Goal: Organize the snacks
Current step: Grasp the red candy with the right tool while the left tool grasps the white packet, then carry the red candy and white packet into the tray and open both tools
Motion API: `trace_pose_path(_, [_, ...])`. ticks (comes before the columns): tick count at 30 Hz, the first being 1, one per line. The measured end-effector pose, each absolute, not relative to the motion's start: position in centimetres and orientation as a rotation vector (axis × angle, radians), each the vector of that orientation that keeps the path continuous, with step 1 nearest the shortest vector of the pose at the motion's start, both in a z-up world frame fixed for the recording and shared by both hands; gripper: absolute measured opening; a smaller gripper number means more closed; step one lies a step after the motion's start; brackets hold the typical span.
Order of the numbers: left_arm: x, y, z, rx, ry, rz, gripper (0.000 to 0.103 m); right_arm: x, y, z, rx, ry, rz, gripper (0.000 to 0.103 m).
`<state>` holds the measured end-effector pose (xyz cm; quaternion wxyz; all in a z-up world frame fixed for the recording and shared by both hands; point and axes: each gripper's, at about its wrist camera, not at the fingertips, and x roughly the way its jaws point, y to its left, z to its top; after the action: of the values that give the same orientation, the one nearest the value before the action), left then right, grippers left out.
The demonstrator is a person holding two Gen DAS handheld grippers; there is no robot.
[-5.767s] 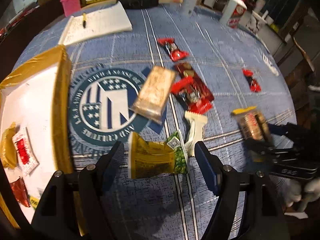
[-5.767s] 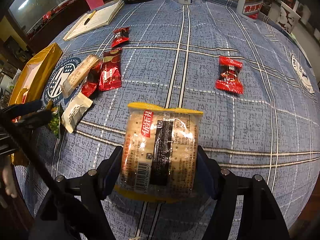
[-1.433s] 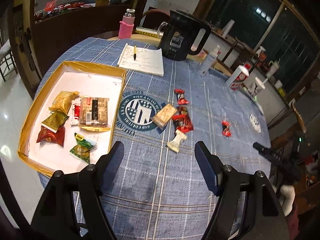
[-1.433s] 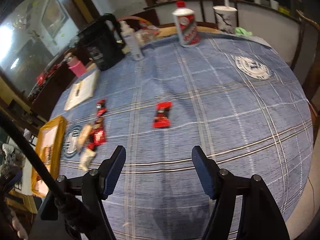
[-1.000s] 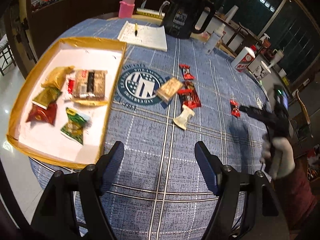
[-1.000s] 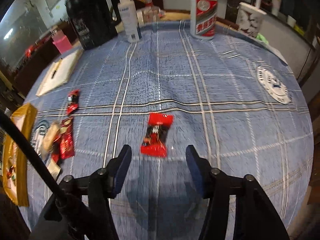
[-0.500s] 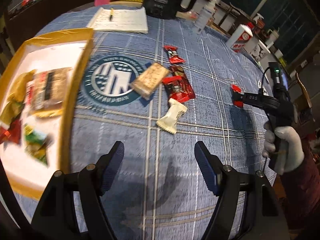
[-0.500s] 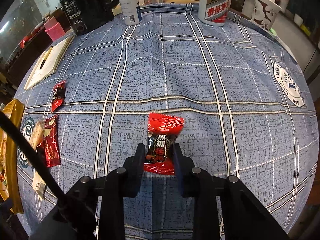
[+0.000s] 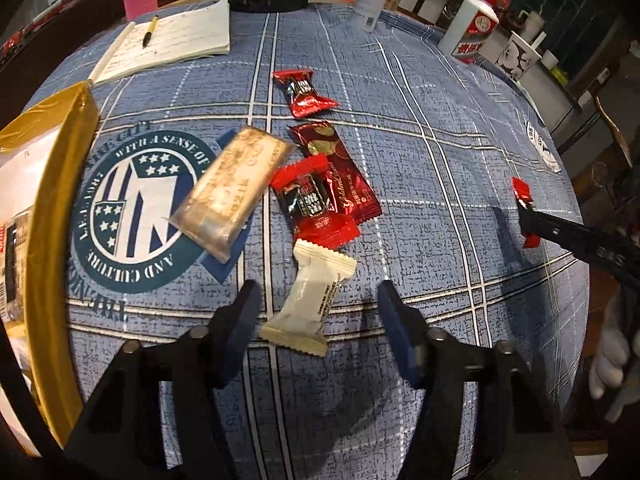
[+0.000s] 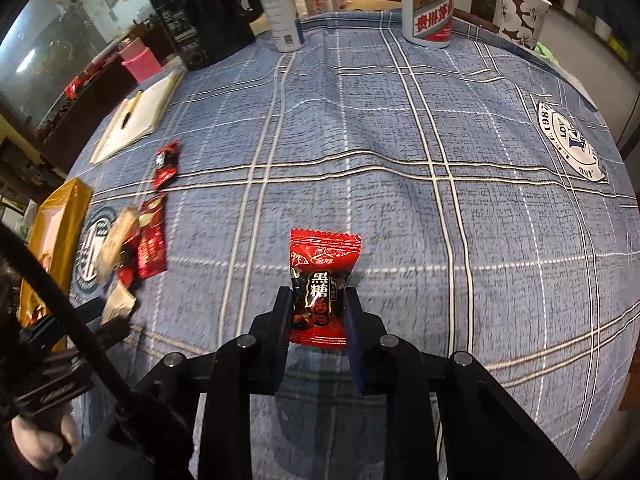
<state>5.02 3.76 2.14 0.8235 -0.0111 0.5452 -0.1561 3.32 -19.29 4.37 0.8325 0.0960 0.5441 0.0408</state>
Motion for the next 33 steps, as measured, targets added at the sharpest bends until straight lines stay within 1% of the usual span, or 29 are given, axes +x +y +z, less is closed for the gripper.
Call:
trace_pose_path(1, [5.0, 3.7, 2.1, -0.019, 1.162, -0.339, 0.045, 3.1, -19.1, 4.5, 0.203, 1.152, 0.094, 0.024])
trace_pose_path(2, [4.8, 3.7, 2.2, -0.010, 1.156, -0.335, 0.030, 2.9, -18.8, 4.6, 0.198, 1.149, 0.101, 0.024])
trace_pose_path(3, [4.8, 3.6, 2.1, -0.001, 1.158, -0.332, 0.022, 2.6, -18.5, 4.8, 0.193, 1.147, 0.106, 0.024])
trace_pose_path(4, [4.7, 3.6, 2.1, 0.005, 1.154, -0.327, 0.021, 2.4, -18.2, 4.9, 0.185, 1.145, 0.112, 0.024])
trace_pose_path(11, [3.6, 4.6, 2.7, -0.048, 1.135, -0.311, 0.020, 1.8, -16.5, 5.2, 0.162, 1.146, 0.155, 0.024])
trace_pose_path(21, [0.2, 8.5, 6.7, -0.182, 1.049, -0.288, 0.020, 0.9, -12.9, 6.2, 0.132, 1.136, 0.222, 0.024])
trace_pose_path(26, [-1.9, 12.3, 8.0, -0.247, 1.013, -0.226, 0.020, 0.8, -9.7, 6.9, 0.101, 1.128, 0.282, 0.024])
trace_pose_path(33, [-4.3, 19.4, 8.1, -0.337, 0.999, -0.093, 0.020, 0.9, -3.7, 7.5, 0.053, 1.128, 0.380, 0.024])
